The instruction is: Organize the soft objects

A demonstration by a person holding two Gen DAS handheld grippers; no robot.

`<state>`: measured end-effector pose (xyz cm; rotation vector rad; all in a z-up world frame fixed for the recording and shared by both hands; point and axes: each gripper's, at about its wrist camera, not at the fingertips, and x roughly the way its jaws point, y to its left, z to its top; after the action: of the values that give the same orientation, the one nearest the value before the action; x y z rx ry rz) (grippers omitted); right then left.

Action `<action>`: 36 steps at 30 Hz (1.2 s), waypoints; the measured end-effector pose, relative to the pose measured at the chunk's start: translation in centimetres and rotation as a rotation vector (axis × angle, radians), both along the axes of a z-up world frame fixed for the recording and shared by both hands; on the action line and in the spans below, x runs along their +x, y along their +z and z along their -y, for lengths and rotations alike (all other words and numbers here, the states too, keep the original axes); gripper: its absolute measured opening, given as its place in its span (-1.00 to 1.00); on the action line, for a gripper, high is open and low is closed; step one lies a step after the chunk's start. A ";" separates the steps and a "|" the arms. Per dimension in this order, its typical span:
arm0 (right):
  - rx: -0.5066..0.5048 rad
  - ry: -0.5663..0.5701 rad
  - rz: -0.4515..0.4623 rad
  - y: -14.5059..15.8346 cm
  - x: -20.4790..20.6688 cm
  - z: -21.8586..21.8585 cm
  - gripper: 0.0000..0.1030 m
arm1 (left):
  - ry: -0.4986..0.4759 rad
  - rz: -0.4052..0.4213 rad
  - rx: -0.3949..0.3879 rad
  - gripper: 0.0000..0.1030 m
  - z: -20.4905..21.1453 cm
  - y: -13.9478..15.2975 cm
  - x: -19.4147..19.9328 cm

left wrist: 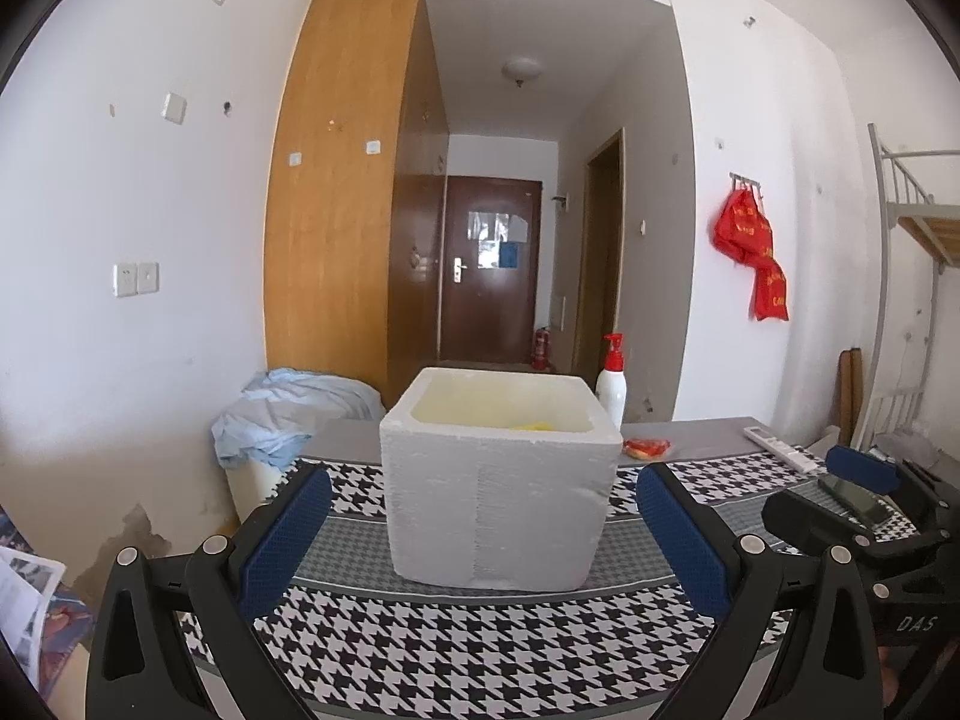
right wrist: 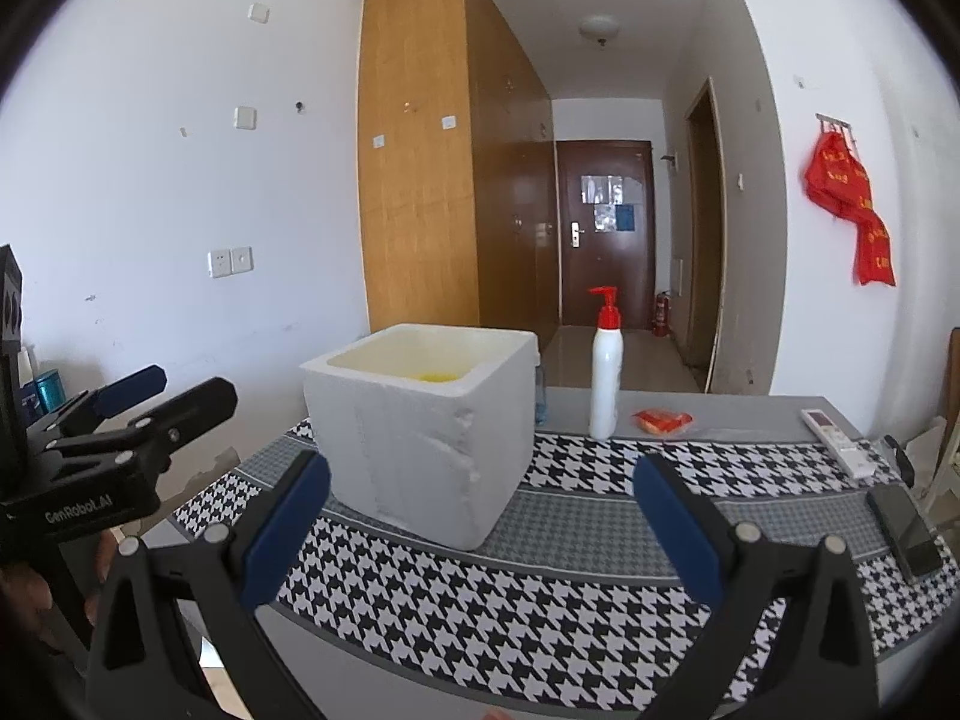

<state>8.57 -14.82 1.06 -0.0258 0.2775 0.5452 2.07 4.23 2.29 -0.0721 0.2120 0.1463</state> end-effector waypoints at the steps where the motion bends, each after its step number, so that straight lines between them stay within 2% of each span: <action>1: -0.003 -0.004 -0.001 -0.2 -0.1 0.0 0.99 | 0.005 0.005 0.003 0.98 0.0 -0.1 -0.1; 10: -0.013 -0.031 0.020 -1.3 -1.3 0.3 0.99 | 0.037 0.019 0.014 0.98 0.1 -1.2 -1.2; 36: -0.011 -0.047 0.030 -1.5 -2.6 0.8 0.99 | 0.018 0.013 0.048 0.98 0.8 -1.6 -2.5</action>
<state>5.99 -15.62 -0.48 -0.0381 0.2513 0.4965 -0.45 3.44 0.65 -0.0269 0.1951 0.1686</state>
